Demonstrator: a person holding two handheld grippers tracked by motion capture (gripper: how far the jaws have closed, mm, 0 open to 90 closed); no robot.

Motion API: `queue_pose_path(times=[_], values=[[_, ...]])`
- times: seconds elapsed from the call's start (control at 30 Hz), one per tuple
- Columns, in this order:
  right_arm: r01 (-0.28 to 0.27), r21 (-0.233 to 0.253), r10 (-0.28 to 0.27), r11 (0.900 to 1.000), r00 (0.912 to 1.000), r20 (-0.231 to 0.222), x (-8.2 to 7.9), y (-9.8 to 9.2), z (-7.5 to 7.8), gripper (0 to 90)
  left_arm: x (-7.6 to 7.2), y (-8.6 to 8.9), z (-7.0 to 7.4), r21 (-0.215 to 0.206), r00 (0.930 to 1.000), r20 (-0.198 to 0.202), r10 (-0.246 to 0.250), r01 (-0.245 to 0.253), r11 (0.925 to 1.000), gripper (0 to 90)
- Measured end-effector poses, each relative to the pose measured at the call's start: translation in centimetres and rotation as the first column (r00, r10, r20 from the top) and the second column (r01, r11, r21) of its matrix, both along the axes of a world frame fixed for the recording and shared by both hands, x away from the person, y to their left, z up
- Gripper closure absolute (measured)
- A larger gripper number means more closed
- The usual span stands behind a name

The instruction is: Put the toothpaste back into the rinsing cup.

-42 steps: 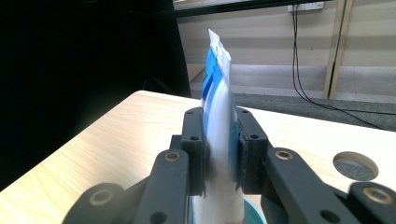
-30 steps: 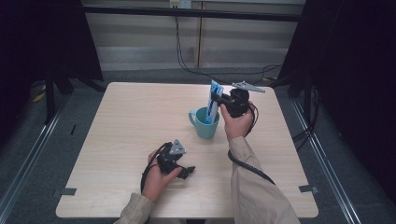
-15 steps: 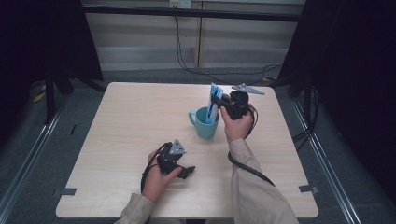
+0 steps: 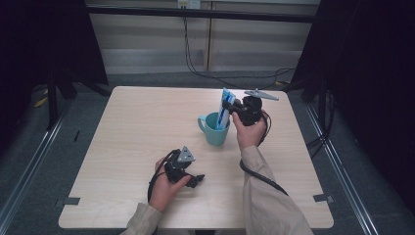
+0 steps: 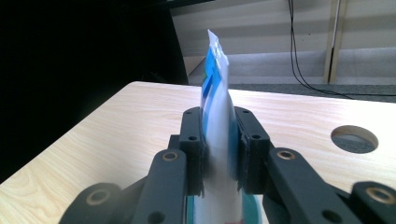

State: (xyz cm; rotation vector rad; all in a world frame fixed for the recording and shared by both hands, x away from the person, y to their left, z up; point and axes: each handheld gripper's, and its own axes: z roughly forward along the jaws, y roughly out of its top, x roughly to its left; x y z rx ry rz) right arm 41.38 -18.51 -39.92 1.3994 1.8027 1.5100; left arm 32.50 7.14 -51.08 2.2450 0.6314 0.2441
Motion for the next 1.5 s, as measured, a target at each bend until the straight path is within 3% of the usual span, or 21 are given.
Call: queue_pose_path(times=[0.27,0.8,1.13,1.5], values=[[0.013,0.026,-0.013,1.0,0.9999,0.001,-0.1,-0.6,-0.1,74.5,0.0,0.0,0.0,-0.001,1.0,-0.003,-0.002,0.002,1.0,15.0],[0.037,0.032,-0.037,0.999,0.9992,0.015,-0.4,-1.5,0.1,68.8,0.0,0.0,0.0,-0.003,1.0,-0.003,-0.001,0.001,1.0,15.0],[0.025,0.004,-0.025,1.0,0.9997,-0.001,-0.4,-1.5,-0.1,51.2,0.0,0.0,0.0,-0.003,1.0,-0.003,0.001,-0.001,1.0,15.0],[0.008,-0.071,-0.01,0.997,0.9995,-0.028,-0.7,-1.5,-0.2,34.4,0.0,0.0,0.0,-0.003,1.0,-0.003,0.001,-0.001,1.0,15.0]])
